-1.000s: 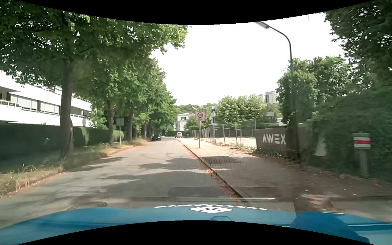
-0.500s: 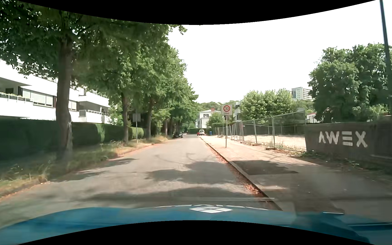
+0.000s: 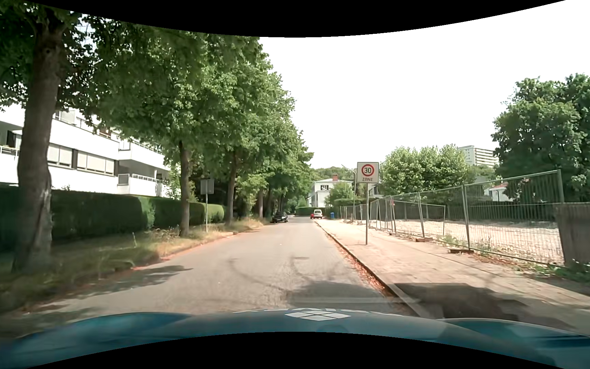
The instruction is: Follow the waypoints while adhering to traffic rules and regulations
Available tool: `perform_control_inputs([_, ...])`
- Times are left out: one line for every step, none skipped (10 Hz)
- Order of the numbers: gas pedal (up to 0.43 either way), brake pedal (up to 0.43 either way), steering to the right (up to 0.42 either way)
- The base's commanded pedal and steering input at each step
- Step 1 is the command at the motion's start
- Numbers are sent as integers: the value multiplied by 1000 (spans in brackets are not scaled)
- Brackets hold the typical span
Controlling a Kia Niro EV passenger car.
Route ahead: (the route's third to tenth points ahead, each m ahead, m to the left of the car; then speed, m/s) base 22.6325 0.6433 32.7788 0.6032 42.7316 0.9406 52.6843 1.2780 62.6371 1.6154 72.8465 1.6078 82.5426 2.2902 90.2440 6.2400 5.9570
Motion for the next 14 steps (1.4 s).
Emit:
perform_control_inputs([189,0,-35])
perform_control_inputs([189,0,-26])
perform_control_inputs([189,0,-21])
perform_control_inputs([189,0,-18])
perform_control_inputs([189,0,-10])
perform_control_inputs([189,0,-9])
perform_control_inputs([189,0,-9])
perform_control_inputs([189,0,-5])
perform_control_inputs([189,0,0])
perform_control_inputs([177,0,2])
perform_control_inputs([177,0,3])
perform_control_inputs([177,0,4])
perform_control_inputs([169,0,4])
perform_control_inputs([169,0,4])
